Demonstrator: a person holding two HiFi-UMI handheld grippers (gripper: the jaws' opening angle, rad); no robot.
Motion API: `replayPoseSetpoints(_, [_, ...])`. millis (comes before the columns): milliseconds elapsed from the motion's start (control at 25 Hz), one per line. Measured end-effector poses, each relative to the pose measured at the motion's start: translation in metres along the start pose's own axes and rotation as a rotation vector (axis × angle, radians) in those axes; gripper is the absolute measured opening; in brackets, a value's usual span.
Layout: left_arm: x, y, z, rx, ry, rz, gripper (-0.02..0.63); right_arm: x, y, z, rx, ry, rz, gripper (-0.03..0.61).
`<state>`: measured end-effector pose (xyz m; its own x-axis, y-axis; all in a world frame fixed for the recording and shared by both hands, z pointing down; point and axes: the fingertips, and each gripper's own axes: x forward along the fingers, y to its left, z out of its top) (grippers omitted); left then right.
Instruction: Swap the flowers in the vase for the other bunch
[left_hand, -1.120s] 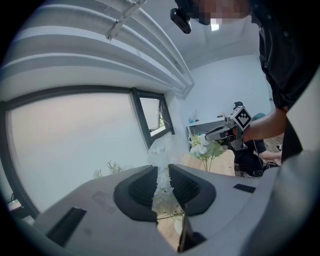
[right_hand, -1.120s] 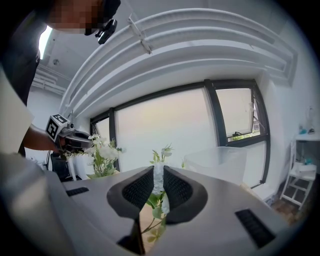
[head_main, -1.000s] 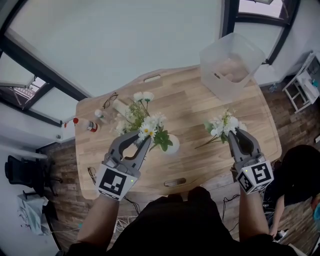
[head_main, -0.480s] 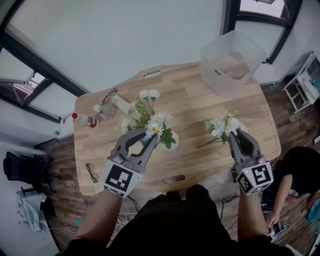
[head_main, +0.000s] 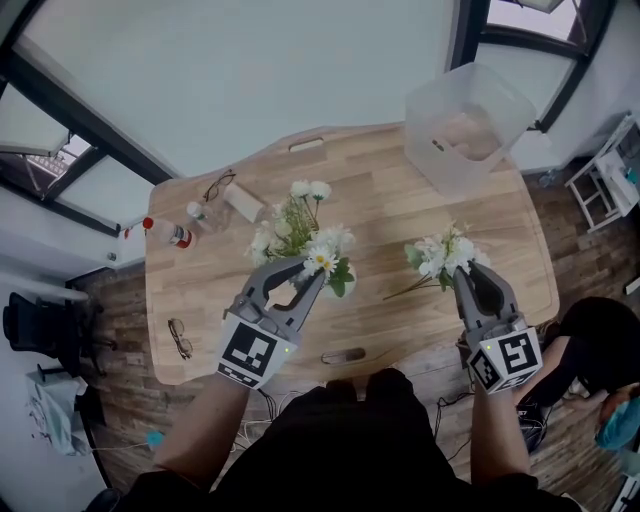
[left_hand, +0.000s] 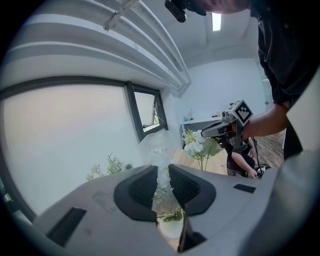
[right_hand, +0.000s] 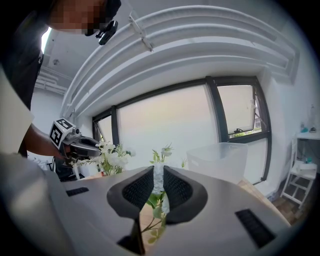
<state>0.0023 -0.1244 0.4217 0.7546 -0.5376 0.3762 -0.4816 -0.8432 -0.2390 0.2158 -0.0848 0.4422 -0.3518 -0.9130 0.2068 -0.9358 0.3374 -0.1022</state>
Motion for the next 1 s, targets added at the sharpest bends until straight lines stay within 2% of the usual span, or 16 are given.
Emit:
replayPoseSetpoints(240, [0.003, 0.000, -0.009, -0.016, 0.011, 0.001, 0.066, -0.001, -0.003, -0.003, 0.005, 0.010, -0.005, 0.077])
replayPoseSetpoints(520, [0.007, -0.003, -0.010, 0.052, 0.040, -0.002, 0.066, -0.001, -0.004, -0.002, 0.003, 0.006, -0.004, 0.077])
replayPoseSetpoints(760, [0.002, 0.001, -0.006, 0.018, 0.009, 0.030, 0.067, -0.005, -0.001, 0.000, 0.000, -0.001, -0.004, 0.077])
replayPoseSetpoints(1000, [-0.004, -0.004, -0.003, -0.005, -0.023, 0.005, 0.087, -0.008, 0.002, 0.006, -0.011, -0.013, -0.004, 0.077])
